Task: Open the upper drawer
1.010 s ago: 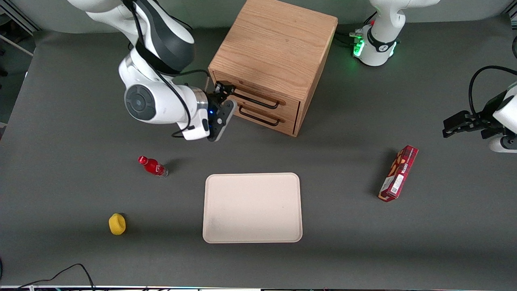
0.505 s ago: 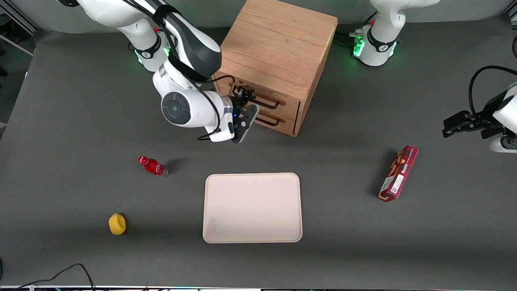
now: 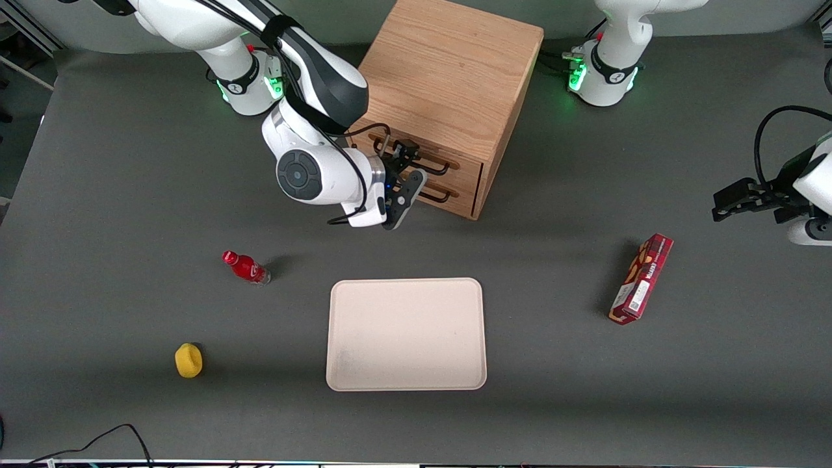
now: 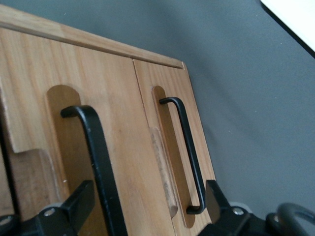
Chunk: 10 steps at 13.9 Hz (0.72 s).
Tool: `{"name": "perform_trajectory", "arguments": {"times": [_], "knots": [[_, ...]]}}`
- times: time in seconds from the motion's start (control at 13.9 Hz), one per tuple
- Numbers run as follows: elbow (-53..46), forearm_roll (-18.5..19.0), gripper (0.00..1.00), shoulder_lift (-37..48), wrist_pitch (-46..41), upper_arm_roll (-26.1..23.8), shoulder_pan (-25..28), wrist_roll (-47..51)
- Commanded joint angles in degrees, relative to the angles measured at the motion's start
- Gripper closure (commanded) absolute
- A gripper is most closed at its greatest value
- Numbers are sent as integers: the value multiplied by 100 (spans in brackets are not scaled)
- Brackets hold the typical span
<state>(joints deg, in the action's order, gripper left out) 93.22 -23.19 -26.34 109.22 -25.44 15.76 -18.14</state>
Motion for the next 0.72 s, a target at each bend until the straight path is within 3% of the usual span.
{"name": "perform_trajectory", "arguments": {"times": [0.0,0.43,0.65], "knots": [[-58,243,0,-125,117,-31,24,171],[-874,894,0,-696,39,30,-64,188],[-1393,904,0,-925,-321,83,-99,179]]}}
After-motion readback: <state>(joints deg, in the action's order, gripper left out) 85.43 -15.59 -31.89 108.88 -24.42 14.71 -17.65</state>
